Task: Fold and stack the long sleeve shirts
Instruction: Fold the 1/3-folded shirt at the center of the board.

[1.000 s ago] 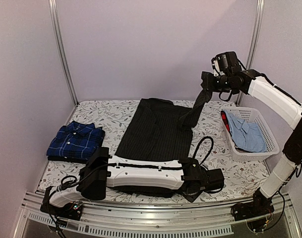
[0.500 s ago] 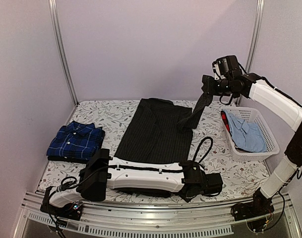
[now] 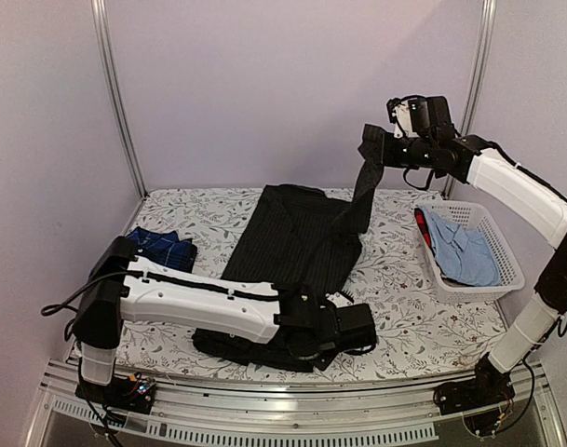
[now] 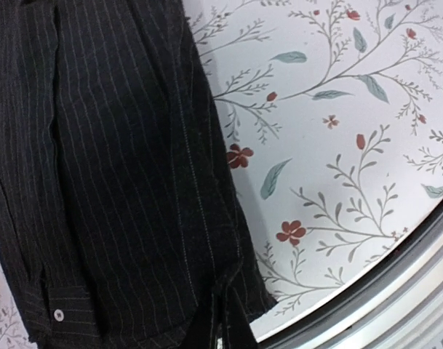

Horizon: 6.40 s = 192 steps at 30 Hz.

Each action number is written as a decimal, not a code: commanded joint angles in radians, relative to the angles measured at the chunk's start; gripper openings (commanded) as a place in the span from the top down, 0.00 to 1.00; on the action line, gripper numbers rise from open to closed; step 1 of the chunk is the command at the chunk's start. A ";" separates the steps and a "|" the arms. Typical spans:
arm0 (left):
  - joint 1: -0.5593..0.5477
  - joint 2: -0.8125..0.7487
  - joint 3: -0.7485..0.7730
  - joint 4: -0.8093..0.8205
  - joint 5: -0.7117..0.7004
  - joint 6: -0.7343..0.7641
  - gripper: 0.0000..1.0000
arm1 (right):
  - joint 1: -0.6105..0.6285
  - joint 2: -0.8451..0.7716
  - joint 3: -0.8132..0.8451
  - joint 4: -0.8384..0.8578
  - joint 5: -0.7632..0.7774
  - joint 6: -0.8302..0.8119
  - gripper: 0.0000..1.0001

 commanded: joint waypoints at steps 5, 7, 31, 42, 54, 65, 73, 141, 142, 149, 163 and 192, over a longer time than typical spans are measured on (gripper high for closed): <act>0.162 -0.354 -0.471 0.405 0.229 -0.072 1.00 | 0.093 0.161 0.166 0.269 -0.169 -0.044 1.00; 0.192 -0.416 -0.555 0.458 0.267 -0.082 1.00 | 0.107 0.224 0.215 0.309 -0.193 -0.044 1.00; 0.270 -0.670 -0.877 0.535 0.355 -0.151 1.00 | 0.191 0.537 0.526 0.566 -0.190 -0.077 1.00; 0.250 -0.692 -0.860 0.469 0.310 -0.170 1.00 | 0.194 0.439 0.449 0.647 -0.161 -0.106 1.00; 0.229 -0.727 -0.895 0.421 0.287 -0.233 1.00 | 0.198 0.509 0.537 0.701 -0.305 -0.066 1.00; 0.211 -0.746 -0.916 0.372 0.249 -0.313 1.00 | 0.217 0.578 0.601 0.714 -0.334 -0.055 1.00; 0.205 -0.754 -0.948 0.363 0.250 -0.350 1.00 | 0.217 0.628 0.605 0.739 -0.355 -0.048 1.00; 0.789 -0.229 -0.573 0.412 0.589 0.247 0.71 | -0.023 0.717 0.086 0.203 -0.382 0.191 1.00; 0.785 -0.215 -0.565 0.413 0.606 0.242 0.72 | -0.038 0.729 0.106 0.189 -0.392 0.189 1.00; 0.703 -0.114 -0.470 0.428 0.721 0.190 0.73 | -0.123 0.825 0.273 0.082 -0.402 0.162 1.00; 0.682 -0.150 -0.340 0.441 0.684 0.154 0.73 | -0.147 0.801 0.444 -0.006 -0.408 0.114 1.00; 0.860 -0.102 -0.239 0.535 0.902 0.230 0.58 | 0.255 0.003 -0.679 0.569 -0.189 0.477 0.58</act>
